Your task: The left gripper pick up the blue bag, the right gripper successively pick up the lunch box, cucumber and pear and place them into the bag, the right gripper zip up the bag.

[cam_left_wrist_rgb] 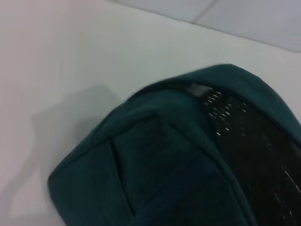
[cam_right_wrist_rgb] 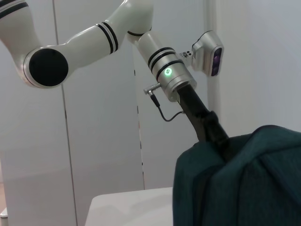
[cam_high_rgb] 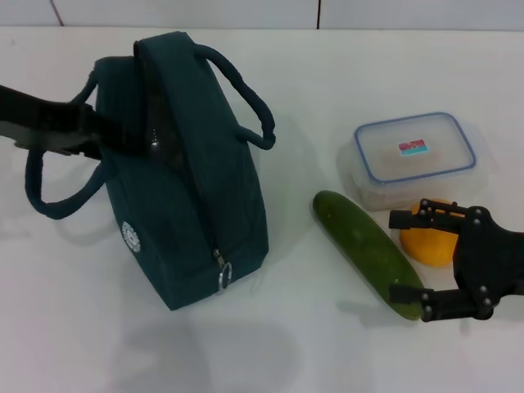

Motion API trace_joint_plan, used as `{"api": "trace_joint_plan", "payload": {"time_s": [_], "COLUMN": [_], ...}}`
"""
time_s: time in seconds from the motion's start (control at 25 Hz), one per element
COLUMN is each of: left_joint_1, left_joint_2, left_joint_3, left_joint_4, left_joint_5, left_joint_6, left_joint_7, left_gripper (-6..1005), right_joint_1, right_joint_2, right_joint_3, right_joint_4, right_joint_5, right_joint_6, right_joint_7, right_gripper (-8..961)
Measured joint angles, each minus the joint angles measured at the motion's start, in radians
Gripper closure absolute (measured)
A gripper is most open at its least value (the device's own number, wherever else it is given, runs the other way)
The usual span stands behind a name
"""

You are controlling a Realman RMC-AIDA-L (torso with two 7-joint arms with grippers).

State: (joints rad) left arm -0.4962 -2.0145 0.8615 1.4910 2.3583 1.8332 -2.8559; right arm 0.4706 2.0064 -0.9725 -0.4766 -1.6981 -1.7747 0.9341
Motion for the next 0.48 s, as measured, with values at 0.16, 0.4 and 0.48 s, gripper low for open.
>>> {"api": "trace_joint_plan", "payload": {"time_s": [0.16,0.4,0.48], "left_joint_1": [0.002,0.002,0.0], "left_joint_2": [-0.009,-0.013,-0.017], "left_joint_3": [-0.001,-0.001,0.0], "left_joint_4": [-0.016,-0.042,-0.035], "left_joint_5": [0.013,0.003,0.001], "left_joint_6": [0.0,0.003,0.005], "left_joint_7": [0.021,0.019,0.018], "left_gripper": [430,630,671], "right_joint_1": [-0.001,-0.001,-0.001], "right_joint_2": [0.001,-0.002,-0.003], "right_joint_3": [0.0,0.001,0.012], "right_joint_4": [0.0,0.005,0.008], "right_joint_5": [0.001,0.011,0.014], "right_joint_6": [0.0,0.0,0.0], "right_joint_7": [0.0,0.002,0.007], "right_gripper": [99,99,99]}}
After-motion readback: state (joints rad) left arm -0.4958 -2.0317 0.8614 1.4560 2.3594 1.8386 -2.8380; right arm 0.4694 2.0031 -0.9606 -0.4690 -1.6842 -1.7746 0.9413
